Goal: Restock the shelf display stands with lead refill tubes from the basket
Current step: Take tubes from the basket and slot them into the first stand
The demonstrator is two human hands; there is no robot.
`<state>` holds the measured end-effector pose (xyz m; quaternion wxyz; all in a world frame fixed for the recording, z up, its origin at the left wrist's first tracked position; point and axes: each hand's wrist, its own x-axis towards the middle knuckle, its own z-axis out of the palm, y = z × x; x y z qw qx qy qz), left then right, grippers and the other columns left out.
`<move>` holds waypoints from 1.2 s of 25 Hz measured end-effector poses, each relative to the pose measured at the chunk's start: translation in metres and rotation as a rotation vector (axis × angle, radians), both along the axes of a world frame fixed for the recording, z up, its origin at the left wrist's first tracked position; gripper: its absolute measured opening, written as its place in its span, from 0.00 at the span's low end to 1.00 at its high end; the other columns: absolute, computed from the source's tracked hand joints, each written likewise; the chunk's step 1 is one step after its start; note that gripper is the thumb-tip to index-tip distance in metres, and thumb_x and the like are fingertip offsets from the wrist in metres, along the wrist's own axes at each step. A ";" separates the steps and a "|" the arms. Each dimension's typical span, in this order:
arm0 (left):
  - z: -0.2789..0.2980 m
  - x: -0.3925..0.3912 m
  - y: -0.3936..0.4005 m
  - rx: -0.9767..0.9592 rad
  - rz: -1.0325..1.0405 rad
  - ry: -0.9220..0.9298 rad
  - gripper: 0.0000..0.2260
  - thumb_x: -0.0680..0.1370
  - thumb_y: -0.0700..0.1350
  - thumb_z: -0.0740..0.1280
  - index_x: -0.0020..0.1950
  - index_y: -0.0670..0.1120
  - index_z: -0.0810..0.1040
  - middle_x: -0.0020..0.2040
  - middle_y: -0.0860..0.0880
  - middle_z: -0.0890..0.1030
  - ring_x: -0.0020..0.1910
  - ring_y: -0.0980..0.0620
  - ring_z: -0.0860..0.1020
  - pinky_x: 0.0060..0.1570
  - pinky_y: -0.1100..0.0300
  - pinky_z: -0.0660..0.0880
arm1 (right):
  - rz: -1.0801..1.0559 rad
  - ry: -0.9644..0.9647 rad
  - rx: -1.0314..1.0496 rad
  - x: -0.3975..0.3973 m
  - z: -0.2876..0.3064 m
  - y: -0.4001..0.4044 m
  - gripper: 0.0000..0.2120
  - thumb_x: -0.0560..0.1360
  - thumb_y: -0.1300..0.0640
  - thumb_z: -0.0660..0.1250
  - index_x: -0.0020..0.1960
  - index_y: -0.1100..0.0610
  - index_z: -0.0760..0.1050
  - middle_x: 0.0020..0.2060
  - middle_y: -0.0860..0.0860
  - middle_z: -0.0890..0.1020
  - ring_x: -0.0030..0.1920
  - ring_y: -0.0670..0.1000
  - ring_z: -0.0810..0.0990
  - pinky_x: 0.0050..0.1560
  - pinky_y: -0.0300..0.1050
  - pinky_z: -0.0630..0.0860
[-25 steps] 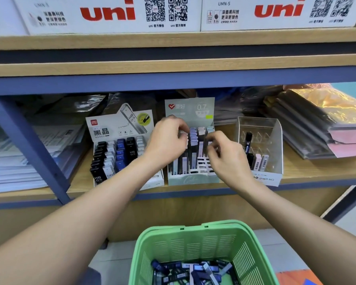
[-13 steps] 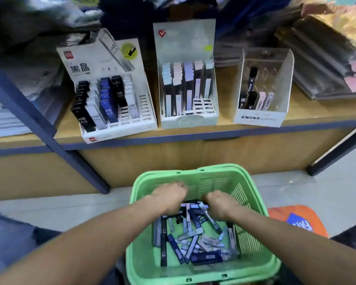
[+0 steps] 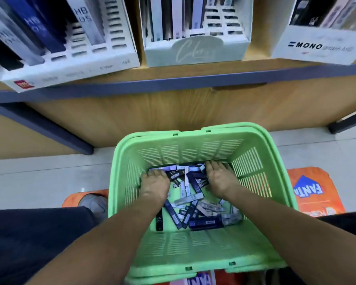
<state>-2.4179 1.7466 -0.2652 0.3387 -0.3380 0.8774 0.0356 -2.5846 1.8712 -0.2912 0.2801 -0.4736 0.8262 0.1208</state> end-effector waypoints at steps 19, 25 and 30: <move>-0.056 -0.015 0.036 0.130 0.869 0.335 0.21 0.79 0.47 0.68 0.67 0.39 0.66 0.65 0.40 0.70 0.65 0.41 0.68 0.62 0.51 0.70 | -0.301 -0.214 -0.076 0.028 -0.020 -0.012 0.24 0.78 0.53 0.70 0.66 0.60 0.63 0.56 0.56 0.74 0.51 0.55 0.74 0.48 0.45 0.72; -0.061 -0.025 0.043 0.244 0.893 0.509 0.18 0.79 0.45 0.66 0.65 0.37 0.70 0.59 0.39 0.76 0.56 0.40 0.77 0.54 0.48 0.78 | -0.580 -0.330 -0.025 0.034 -0.022 -0.022 0.15 0.76 0.53 0.74 0.39 0.58 0.70 0.35 0.52 0.76 0.31 0.48 0.72 0.29 0.41 0.70; -0.056 -0.029 0.035 0.411 1.010 0.520 0.16 0.78 0.54 0.66 0.44 0.40 0.76 0.36 0.46 0.78 0.32 0.48 0.77 0.31 0.59 0.73 | -0.884 -0.579 -0.046 0.031 -0.027 -0.016 0.10 0.73 0.59 0.77 0.47 0.64 0.79 0.39 0.55 0.81 0.37 0.52 0.79 0.36 0.42 0.75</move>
